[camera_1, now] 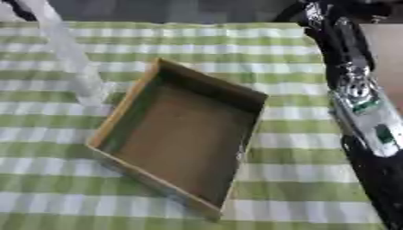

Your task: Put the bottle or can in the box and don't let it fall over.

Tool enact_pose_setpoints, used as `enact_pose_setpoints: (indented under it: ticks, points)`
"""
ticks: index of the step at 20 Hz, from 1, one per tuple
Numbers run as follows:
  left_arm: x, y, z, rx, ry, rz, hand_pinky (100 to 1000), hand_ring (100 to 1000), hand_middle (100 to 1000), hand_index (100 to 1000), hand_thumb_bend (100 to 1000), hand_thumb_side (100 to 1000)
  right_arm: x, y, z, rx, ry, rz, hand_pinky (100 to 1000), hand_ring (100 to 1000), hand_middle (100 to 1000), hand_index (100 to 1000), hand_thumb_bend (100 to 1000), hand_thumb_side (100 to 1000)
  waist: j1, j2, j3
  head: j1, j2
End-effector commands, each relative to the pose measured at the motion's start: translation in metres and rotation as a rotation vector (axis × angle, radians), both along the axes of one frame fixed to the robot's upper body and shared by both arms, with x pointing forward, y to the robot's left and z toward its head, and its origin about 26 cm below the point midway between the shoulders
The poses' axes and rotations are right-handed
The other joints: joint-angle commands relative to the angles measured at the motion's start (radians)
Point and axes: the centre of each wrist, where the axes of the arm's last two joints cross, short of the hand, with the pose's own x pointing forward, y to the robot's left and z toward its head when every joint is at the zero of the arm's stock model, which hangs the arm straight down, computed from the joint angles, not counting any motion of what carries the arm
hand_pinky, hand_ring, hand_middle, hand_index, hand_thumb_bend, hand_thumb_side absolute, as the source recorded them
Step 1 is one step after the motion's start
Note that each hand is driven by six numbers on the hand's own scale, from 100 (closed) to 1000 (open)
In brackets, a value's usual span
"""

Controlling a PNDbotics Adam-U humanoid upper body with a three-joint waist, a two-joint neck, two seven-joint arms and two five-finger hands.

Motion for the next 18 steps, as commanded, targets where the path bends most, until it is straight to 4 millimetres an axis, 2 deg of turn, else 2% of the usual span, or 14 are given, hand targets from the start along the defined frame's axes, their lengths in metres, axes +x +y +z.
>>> enact_pose_setpoints:
  ticks: [1, 4, 10, 14, 18]
  points:
    - [0.000, 0.002, 0.014, 0.053, -0.015, -0.008, 1000, 717, 788, 863, 400, 651, -0.003, -0.002, 0.015, -0.010, -0.042, 0.002, 894, 810, 904, 867, 100, 761, 0.004, -0.025, 0.000, -0.002, -0.013]
    - [0.003, 0.001, 0.019, 0.114, 0.010, -0.026, 1000, 721, 788, 863, 409, 641, -0.003, -0.002, 0.015, -0.012, -0.041, 0.004, 894, 810, 903, 867, 100, 761, 0.005, -0.026, -0.001, 0.001, -0.014]
    - [0.010, -0.005, 0.030, 0.214, 0.062, -0.086, 1000, 733, 791, 860, 476, 566, -0.003, -0.001, 0.014, -0.014, -0.038, 0.008, 894, 809, 903, 867, 100, 761, 0.008, -0.027, -0.005, 0.005, -0.014]
    - [0.015, -0.012, 0.035, 0.247, 0.099, -0.138, 1000, 736, 782, 850, 514, 508, -0.002, 0.000, 0.014, -0.015, -0.036, 0.012, 894, 808, 902, 867, 100, 761, 0.009, -0.028, -0.007, 0.008, -0.014]
    - [0.019, -0.017, 0.036, 0.274, 0.138, -0.168, 1000, 732, 780, 849, 537, 487, -0.002, 0.000, 0.014, -0.016, -0.035, 0.013, 893, 808, 902, 867, 100, 761, 0.010, -0.029, -0.010, 0.010, -0.014]
